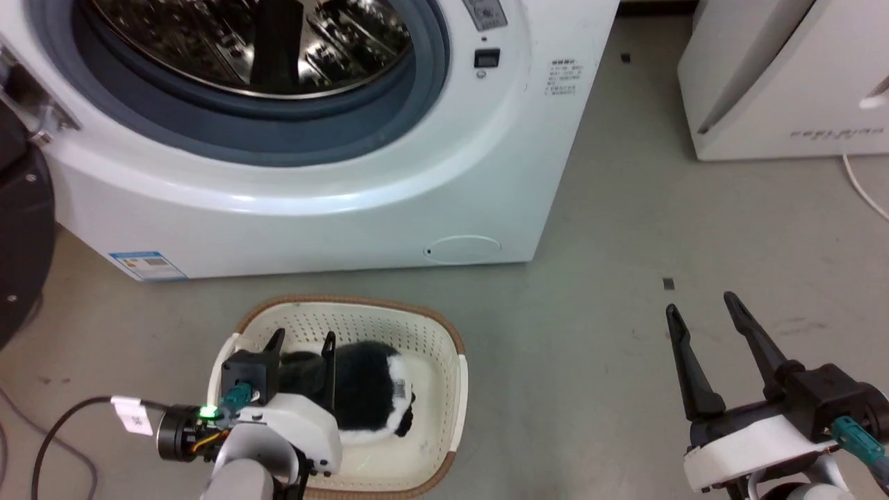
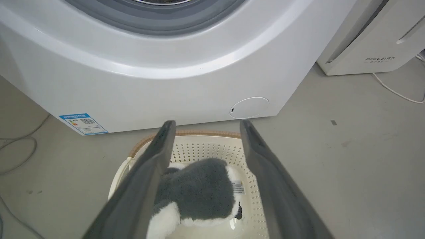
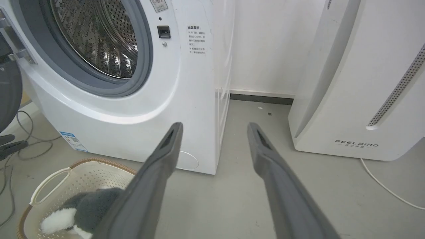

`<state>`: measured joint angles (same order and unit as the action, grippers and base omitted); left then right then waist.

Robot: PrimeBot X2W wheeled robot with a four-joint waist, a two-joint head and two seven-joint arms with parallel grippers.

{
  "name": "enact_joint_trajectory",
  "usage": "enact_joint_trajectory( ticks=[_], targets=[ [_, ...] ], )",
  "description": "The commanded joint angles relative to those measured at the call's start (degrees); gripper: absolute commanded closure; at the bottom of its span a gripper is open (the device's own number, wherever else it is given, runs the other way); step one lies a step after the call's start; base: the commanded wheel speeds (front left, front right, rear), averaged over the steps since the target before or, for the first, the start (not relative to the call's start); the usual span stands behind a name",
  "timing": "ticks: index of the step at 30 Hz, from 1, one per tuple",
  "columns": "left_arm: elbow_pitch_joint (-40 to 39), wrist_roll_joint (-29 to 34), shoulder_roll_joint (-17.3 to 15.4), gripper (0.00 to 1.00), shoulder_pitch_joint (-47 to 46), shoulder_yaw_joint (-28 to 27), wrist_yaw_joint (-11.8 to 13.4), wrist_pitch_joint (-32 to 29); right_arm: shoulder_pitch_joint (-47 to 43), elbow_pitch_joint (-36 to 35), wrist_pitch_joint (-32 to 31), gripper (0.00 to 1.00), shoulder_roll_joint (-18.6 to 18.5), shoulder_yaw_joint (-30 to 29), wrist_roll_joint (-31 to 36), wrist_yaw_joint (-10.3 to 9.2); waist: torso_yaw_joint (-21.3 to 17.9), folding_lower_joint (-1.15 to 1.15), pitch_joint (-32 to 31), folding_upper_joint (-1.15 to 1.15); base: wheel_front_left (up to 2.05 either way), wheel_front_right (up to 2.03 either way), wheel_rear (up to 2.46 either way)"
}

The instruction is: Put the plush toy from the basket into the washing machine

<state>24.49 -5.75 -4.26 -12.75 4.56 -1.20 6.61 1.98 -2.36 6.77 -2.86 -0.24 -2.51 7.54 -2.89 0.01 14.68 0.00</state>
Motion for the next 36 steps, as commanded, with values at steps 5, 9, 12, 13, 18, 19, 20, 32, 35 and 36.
enact_joint_trajectory(
  ticks=[5,9,12,13,18,19,20,32,35,36],
  targets=[
    [6.64,-1.37,-0.98,0.0,-5.26,0.71,-0.99,0.31,2.28,-0.86,1.23,0.0,0.0,0.09,-0.97,-0.03,-1.0,-0.01,4.88,0.0,0.0,0.0,0.0],
    [10.76,-1.52,-1.92,0.0,-7.89,1.5,-1.35,-0.2,2.9,-1.17,1.71,0.0,0.0,-0.04,-1.63,-0.03,-1.6,-0.01,7.32,0.0,0.0,0.0,0.0],
    [13.68,-1.86,-2.62,0.0,-9.86,1.88,-1.64,-0.24,3.36,-1.52,2.06,0.0,0.0,-0.03,-1.97,-0.03,-2.1,-0.01,9.18,0.0,0.0,0.0,0.0],
    [14.71,-1.84,-2.91,0.0,-10.52,2.16,-1.76,-0.41,3.52,-1.66,2.18,0.0,0.0,-0.02,-2.09,-0.03,-2.29,-0.01,9.82,0.0,0.0,0.0,0.0],
    [19.61,-2.06,-4.39,0.0,-13.85,3.34,-2.43,-1.46,4.2,-2.24,2.78,0.0,-0.01,0.11,-2.82,-0.03,-3.41,-0.01,13.03,0.0,0.0,0.0,0.0],
    [20.5,-2.11,-4.63,0.0,-14.51,3.61,-2.57,-1.8,4.3,-2.31,2.9,0.0,-0.01,0.12,-3.02,-0.03,-3.62,-0.01,13.64,0.0,0.0,0.0,0.0],
    [21.38,-2.2,-4.88,0.0,-15.17,3.84,-2.72,-2.23,4.42,-2.37,3.02,0.0,-0.01,0.17,-3.21,-0.03,-3.85,-0.01,14.3,0.0,0.0,0.0,0.0],
    [29.86,-3.26,-8.14,0.0,-23.76,7.42,-4.26,-7.85,5.92,-3.2,4.45,0.0,-0.01,0.94,-5.38,-0.04,-6.58,-0.01,22.24,0.0,0.0,0.0,0.0],
    [31.68,-3.7,-8.89,0.0,-25.84,8.45,-4.52,-8.78,6.29,-3.35,4.81,0.0,-0.01,1.24,-5.93,-0.04,-7.27,-0.01,24.17,0.0,0.0,0.0,0.0],
    [32.29,-3.77,-9.14,0.0,-26.51,8.89,-4.6,-9.12,6.39,-3.41,4.92,0.0,-0.01,1.32,-6.08,-0.04,-7.47,-0.01,24.82,0.0,0.0,0.0,0.0]
  ],
)
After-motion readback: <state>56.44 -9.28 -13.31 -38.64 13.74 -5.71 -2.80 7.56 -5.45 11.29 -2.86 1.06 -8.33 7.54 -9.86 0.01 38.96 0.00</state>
